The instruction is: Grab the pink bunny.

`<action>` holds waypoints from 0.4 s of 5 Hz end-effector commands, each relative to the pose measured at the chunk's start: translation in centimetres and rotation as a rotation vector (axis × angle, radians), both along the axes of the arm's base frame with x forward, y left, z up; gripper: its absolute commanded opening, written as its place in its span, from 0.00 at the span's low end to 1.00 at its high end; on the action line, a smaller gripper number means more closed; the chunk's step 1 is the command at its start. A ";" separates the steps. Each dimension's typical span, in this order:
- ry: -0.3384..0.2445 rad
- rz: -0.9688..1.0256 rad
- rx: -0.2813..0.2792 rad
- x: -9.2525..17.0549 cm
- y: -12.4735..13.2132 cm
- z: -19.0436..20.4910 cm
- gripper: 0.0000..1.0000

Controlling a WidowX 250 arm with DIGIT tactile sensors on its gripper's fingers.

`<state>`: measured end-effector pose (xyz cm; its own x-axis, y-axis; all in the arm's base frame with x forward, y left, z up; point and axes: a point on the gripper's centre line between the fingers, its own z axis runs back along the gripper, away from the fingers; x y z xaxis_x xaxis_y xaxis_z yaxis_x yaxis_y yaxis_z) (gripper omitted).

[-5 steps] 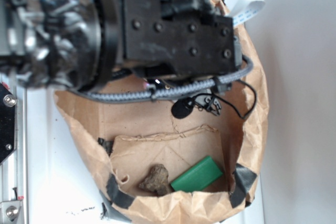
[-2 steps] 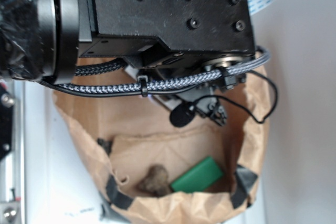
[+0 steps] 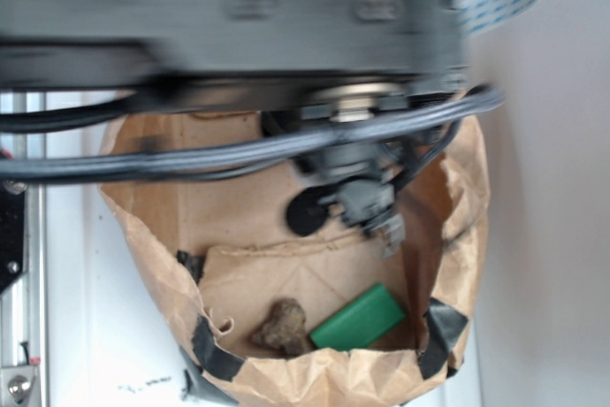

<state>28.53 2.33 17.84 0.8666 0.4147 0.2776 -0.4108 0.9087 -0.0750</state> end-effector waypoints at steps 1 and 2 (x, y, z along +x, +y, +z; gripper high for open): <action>-0.127 -0.368 0.088 -0.9 1.7 4.9 0.00; -0.035 -0.383 0.093 -0.7 1.5 6.0 0.00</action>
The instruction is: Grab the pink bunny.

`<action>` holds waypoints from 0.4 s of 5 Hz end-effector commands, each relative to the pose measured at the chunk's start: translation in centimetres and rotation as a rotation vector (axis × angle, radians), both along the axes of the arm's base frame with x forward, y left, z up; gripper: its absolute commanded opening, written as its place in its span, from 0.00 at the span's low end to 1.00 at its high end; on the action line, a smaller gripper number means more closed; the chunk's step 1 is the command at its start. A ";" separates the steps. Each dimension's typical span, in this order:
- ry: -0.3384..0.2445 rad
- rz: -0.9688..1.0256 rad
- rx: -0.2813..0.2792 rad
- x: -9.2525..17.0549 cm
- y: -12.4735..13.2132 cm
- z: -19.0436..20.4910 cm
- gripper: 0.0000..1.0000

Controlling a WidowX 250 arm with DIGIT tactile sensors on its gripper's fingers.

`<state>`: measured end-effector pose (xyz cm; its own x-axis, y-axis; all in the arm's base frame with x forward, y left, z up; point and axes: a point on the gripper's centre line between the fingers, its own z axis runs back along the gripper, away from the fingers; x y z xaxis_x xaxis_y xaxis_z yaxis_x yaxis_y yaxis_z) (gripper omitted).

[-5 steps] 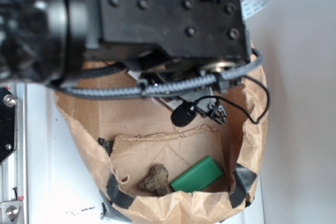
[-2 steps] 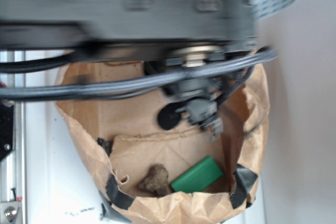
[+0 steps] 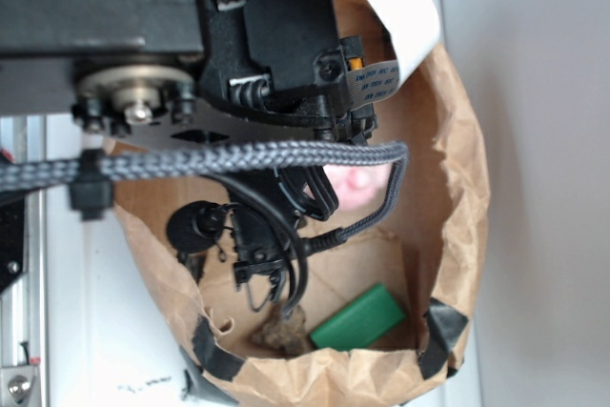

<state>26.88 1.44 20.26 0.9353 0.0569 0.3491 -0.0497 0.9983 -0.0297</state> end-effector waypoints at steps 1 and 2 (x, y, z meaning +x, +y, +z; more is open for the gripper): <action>0.036 -0.001 0.068 0.7 2.4 3.6 0.00; 0.016 0.018 0.077 0.0 2.4 3.5 0.00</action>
